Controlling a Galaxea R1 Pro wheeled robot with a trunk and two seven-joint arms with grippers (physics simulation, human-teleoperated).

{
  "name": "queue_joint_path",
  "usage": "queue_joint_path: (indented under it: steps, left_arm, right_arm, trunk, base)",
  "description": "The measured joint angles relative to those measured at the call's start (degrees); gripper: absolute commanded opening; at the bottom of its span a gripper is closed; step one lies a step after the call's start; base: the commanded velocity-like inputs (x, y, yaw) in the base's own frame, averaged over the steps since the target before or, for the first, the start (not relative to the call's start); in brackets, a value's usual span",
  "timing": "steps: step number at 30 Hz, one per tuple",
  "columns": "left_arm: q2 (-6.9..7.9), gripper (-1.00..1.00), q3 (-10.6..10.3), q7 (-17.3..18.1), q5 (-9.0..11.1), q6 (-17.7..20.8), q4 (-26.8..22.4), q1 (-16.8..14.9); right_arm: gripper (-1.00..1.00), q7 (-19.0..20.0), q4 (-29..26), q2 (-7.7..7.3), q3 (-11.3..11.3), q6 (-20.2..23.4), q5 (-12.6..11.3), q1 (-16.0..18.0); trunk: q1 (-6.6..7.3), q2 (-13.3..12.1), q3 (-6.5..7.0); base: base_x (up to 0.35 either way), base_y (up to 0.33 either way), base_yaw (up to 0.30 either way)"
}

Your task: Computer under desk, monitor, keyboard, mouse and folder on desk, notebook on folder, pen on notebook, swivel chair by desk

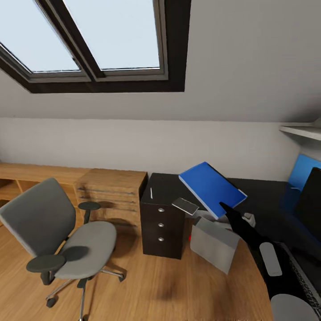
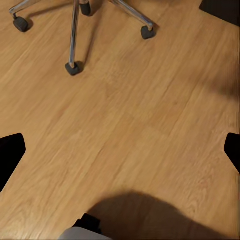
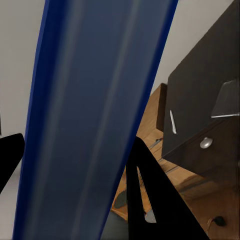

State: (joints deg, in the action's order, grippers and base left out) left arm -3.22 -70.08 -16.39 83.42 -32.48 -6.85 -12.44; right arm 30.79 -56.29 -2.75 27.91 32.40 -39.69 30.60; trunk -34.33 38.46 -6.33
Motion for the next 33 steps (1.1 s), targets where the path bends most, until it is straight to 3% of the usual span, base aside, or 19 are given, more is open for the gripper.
queue_joint_path:
  steps: [7, 20, 33]
  left_arm:
    - [-0.03, 1.00, 0.00, 0.11, 0.00, 0.00, 0.00, 0.00]
    - [0.00, 1.00, 0.00, 0.10, 0.00, 0.00, 0.03, 0.00]
    - [0.04, 1.00, -0.01, 0.13, 0.01, -0.03, 0.08, 0.00]
  right_arm:
    - [-1.00, 0.00, 0.03, 0.14, 0.00, 0.00, 0.00, -0.01]
    - [-1.00, 0.00, 0.07, 0.36, 0.00, 0.00, 0.04, -0.01]
    - [-1.00, 0.02, 0.08, 0.37, 0.00, 0.05, 0.05, 0.01]
  trunk:
    - [0.01, 0.01, 0.00]
    - [0.01, 0.01, 0.00]
    - [0.00, 0.00, 0.10]
  base:
    - [0.028, 0.000, -0.294]
    - [0.217, 0.000, -0.294]
    - [0.009, 0.000, -0.224]
